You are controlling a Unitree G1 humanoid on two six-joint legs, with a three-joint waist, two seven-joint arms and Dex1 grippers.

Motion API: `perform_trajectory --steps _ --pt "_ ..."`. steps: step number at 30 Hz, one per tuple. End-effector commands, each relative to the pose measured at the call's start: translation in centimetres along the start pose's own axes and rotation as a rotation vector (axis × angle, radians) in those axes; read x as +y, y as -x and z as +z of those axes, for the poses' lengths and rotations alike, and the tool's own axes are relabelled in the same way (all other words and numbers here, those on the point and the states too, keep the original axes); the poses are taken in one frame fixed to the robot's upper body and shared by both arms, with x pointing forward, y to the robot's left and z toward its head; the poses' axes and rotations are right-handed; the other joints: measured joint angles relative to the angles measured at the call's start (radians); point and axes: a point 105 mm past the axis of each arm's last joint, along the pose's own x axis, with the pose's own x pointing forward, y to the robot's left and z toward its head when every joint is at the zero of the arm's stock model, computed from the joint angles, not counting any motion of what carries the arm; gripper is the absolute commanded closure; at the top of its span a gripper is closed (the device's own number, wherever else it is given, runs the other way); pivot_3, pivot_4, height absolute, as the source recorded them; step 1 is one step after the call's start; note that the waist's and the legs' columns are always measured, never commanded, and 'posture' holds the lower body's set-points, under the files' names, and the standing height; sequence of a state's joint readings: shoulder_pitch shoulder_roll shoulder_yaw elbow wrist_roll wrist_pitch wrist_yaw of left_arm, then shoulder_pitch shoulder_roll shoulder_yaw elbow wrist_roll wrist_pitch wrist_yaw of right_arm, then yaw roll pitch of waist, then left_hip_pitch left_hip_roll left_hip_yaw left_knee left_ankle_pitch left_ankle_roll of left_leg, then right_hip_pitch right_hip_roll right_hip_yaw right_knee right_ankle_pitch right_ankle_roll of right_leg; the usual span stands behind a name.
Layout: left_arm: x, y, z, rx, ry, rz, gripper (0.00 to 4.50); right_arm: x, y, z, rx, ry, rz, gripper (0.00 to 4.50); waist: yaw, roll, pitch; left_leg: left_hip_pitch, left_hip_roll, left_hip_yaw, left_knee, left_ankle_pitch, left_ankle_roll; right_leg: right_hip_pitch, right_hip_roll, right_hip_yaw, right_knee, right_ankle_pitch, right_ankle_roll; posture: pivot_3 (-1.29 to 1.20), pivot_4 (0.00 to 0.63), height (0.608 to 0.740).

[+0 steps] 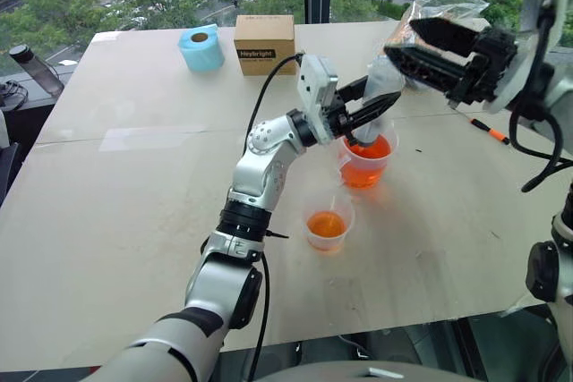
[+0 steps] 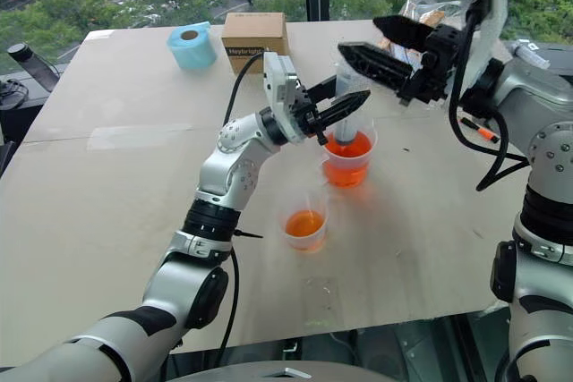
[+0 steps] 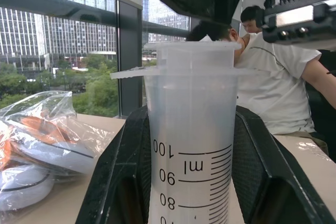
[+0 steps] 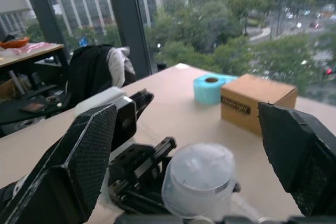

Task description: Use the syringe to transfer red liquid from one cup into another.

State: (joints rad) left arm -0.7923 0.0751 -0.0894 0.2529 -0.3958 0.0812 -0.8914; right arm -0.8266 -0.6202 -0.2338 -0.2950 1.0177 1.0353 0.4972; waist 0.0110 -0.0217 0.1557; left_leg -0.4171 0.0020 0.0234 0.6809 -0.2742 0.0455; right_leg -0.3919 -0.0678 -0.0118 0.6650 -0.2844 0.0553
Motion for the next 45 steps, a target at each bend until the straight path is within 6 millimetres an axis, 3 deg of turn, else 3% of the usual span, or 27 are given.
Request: perform_trajectory --steps 1,7,10,15,22,35,45 --pt "-0.5 -0.4 0.8 -0.032 -0.038 -0.03 3.1 0.1 -0.3 0.2 0.006 0.004 -0.009 0.0 0.0 0.0 0.0 0.0 0.0 0.0 0.0 0.0 0.0 0.0 -0.001 0.0 0.0 0.0 0.0 0.0 0.15 0.74" --pt "-0.6 -0.3 0.7 -0.036 -0.036 -0.028 3.1 -0.3 -0.6 -0.7 0.07 0.013 -0.034 0.0 0.0 0.0 0.0 0.0 0.0 0.0 0.0 0.0 0.0 0.0 0.0 0.0 0.0 0.0 0.0 0.0 0.15 0.74" --pt "-0.4 -0.4 0.7 -0.036 -0.042 -0.024 3.1 -0.4 -0.6 -0.8 0.09 0.025 -0.038 0.72 0.0 0.0 0.0 0.0 0.0 0.0 0.0 0.0 0.0 0.0 0.002 0.0 0.0 0.0 0.0 0.0 0.15 0.74" --pt "-0.5 -0.4 0.5 -0.032 -0.046 -0.031 3.1 -0.4 -0.5 -0.6 0.087 0.034 -0.039 3.0 0.0 0.0 0.0 0.0 0.0 0.0 0.0 0.0 0.0 0.0 0.002 0.0 0.0 0.0 0.0 0.0 0.15 0.74" --pt "-0.7 -0.3 0.0 -0.017 -0.046 -0.043 3.1 -0.6 -0.3 -0.1 0.071 0.043 -0.044 3.04 0.0 0.0 0.0 0.0 0.0 0.0 0.0 0.0 0.0 0.0 0.002 0.0 0.0 0.0 0.0 0.0 0.15 0.74" --pt "-1.4 -0.2 -0.9 -0.002 -0.026 -0.059 3.1 -3.6 0.3 4.1 -0.156 0.001 -0.193 3.04 0.001 0.0 0.0 0.0 0.0 0.0 0.0 0.0 0.0 0.0 0.002 0.0 0.0 0.0 0.0 0.0 0.15 0.74" --pt "-1.5 -0.3 -1.2 0.008 -0.018 -0.073 3.1 -4.2 1.1 5.0 -0.193 0.023 -0.229 3.04 0.0 0.0 0.0 0.0 0.0 0.0 0.0 0.0 0.0 0.0 0.002 0.0 0.0 0.0 0.0 0.0 0.15 0.74"
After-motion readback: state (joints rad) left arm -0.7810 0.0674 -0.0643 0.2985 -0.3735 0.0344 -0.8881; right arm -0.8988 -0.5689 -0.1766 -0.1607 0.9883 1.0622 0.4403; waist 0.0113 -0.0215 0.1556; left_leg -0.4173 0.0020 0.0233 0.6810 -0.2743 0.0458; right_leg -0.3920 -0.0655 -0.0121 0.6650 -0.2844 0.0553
